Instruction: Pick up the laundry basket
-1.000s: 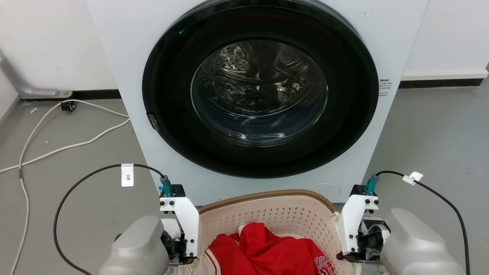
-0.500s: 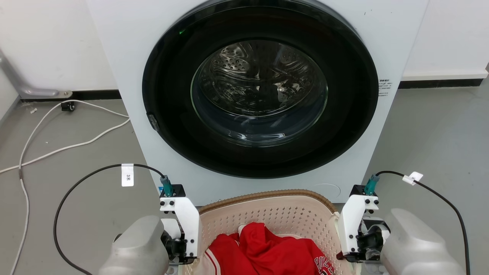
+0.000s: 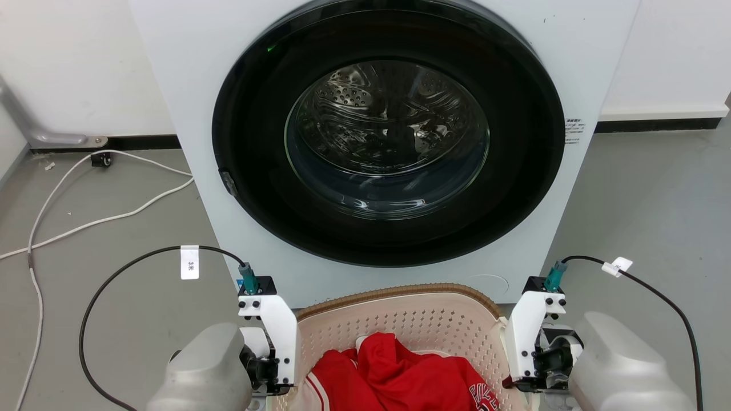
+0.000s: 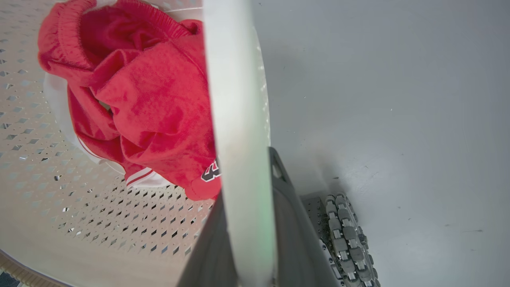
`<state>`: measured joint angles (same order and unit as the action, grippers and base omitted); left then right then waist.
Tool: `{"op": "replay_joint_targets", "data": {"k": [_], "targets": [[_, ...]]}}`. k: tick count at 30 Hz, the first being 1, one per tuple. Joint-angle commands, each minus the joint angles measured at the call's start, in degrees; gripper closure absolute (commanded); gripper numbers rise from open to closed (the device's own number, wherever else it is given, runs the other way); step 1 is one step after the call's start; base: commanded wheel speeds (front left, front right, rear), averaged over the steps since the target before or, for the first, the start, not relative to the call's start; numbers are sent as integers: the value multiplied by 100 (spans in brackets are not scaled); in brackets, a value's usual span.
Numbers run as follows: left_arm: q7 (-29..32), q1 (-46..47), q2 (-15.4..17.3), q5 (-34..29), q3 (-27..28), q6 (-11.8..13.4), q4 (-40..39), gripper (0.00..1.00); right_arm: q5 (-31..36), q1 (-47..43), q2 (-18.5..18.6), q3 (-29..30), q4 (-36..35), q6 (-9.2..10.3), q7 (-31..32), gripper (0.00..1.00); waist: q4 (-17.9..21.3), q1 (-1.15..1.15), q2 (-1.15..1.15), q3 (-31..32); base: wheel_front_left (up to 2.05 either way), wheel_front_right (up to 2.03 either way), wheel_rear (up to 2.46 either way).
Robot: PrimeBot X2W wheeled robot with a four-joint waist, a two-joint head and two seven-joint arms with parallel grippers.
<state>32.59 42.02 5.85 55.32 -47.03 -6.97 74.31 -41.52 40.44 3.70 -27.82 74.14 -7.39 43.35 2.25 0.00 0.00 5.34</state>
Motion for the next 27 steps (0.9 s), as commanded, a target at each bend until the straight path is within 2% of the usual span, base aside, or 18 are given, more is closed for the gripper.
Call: {"op": "replay_joint_targets", "data": {"k": [1, 27], "targets": [[-1, 54, -204, 92, -4, -92, -101, 100, -87, 16, -151, 8, -56, -19, -50, 100, 2, 0, 0, -2, 0, 0, 0], [-73, 76, -182, 202, -136, -93, -91, 100, -142, -5, -152, -19, -57, -19, -39, 100, 16, 0, 0, -1, 0, 0, 0]]}}
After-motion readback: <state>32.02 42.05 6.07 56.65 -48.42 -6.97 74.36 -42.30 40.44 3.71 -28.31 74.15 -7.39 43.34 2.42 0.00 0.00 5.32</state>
